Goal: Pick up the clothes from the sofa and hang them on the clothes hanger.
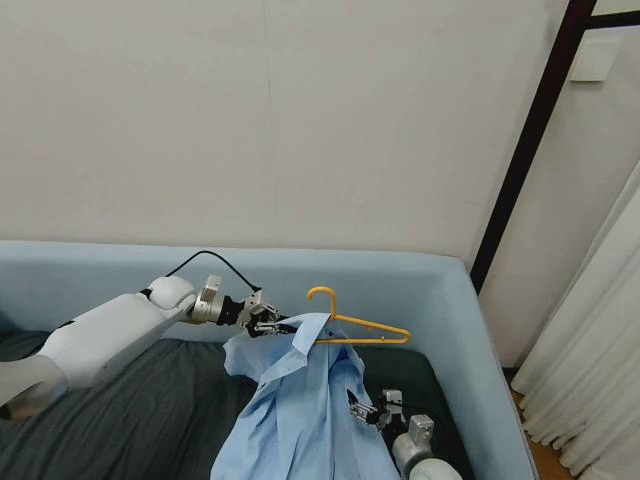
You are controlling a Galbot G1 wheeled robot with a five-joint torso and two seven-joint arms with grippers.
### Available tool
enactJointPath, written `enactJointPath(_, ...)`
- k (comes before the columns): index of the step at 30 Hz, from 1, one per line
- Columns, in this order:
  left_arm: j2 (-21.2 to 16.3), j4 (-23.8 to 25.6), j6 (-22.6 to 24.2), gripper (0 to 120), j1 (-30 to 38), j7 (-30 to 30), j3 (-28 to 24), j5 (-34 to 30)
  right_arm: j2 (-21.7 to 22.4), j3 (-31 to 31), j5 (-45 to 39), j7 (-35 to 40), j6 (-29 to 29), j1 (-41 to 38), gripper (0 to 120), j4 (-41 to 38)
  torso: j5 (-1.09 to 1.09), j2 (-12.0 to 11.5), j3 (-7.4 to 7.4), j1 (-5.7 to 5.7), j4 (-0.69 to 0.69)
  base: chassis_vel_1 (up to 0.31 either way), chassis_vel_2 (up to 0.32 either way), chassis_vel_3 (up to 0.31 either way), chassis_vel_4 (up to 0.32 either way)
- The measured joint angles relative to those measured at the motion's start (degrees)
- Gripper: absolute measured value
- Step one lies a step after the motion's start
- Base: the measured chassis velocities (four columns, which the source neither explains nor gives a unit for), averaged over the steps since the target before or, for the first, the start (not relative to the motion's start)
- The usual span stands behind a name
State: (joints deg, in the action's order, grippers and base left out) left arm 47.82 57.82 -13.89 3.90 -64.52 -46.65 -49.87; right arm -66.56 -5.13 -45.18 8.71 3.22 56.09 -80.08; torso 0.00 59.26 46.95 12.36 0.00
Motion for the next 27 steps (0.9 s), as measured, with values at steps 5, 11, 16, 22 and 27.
enactJointPath(5,0.0,0.7,0.1,7,0.1,0.0,-0.1,-0.3,-1.6,0.1,-2.3,1.0,-0.6,-1.0,100,0.8,0.0,0.0,0.0,0.0,0.0,0.0,0.0,0.0,0.0)
enactJointPath(11,-0.5,2.5,0.2,7,0.1,0.0,-0.1,-0.3,-4.2,1.5,-6.1,2.3,-0.6,-1.7,100,2.6,0.0,0.0,0.0,0.0,-0.01,0.0,0.0,0.0,0.0)
enactJointPath(16,-0.7,2.6,0.3,7,-0.1,-0.1,0.0,-0.3,-5.8,2.1,-6.9,2.7,0.1,-2.5,100,4.1,0.0,0.0,0.0,0.0,0.0,0.0,0.0,0.0,0.0)
enactJointPath(22,-0.6,2.6,0.3,7,-0.5,-0.1,1.3,-0.4,-7.7,2.6,-7.5,3.6,0.4,-3.6,99,5.8,0.0,0.0,0.0,0.0,0.0,0.0,0.0,0.0,0.0)
enactJointPath(27,-0.6,2.8,0.7,7,-1.2,0.0,2.4,-0.4,-9.8,2.9,-7.5,5.0,1.1,-4.5,86,7.0,0.0,0.0,0.0,0.0,0.0,0.0,0.0,0.0,0.0)
